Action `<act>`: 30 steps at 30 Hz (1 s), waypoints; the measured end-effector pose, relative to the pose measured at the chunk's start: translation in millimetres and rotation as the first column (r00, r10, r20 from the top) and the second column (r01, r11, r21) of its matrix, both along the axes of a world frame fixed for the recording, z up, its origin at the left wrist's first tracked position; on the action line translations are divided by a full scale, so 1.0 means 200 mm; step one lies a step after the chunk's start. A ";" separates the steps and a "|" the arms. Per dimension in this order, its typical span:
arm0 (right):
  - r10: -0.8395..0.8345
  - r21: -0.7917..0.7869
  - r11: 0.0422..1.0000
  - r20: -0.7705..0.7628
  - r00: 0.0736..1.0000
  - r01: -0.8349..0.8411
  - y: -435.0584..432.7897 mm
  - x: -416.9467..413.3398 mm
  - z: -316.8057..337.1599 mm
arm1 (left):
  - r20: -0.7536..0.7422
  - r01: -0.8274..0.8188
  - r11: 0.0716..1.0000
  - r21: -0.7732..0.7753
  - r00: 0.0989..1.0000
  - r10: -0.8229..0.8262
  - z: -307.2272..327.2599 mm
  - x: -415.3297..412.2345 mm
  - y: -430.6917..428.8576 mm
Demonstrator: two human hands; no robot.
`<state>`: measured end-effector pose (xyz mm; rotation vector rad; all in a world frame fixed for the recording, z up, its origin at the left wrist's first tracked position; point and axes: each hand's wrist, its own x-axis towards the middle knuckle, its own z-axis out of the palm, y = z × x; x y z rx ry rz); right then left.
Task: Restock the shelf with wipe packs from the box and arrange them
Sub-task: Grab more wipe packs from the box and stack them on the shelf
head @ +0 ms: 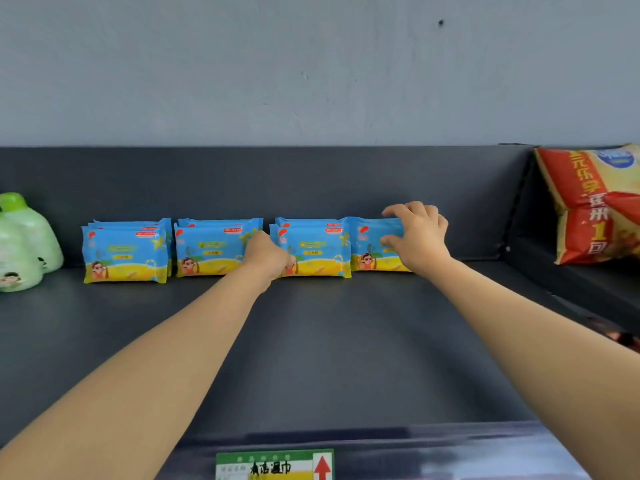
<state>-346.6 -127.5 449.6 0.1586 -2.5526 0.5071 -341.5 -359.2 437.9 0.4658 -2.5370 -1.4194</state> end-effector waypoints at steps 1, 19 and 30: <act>-0.022 0.018 1.000 0.000 1.000 0.022 0.02 0.00 -0.01 | -0.001 -0.007 1.000 -0.012 1.000 0.007 0.00 0.00 0.01; -0.305 -0.065 0.949 0.053 0.951 0.308 0.09 0.07 -0.05 | -0.043 -0.081 0.989 -0.127 0.996 0.077 0.01 0.06 0.08; -0.230 -0.075 0.971 -0.036 0.973 0.226 0.06 0.16 -0.01 | -0.072 -0.112 0.968 -0.225 0.993 0.098 0.06 0.15 0.09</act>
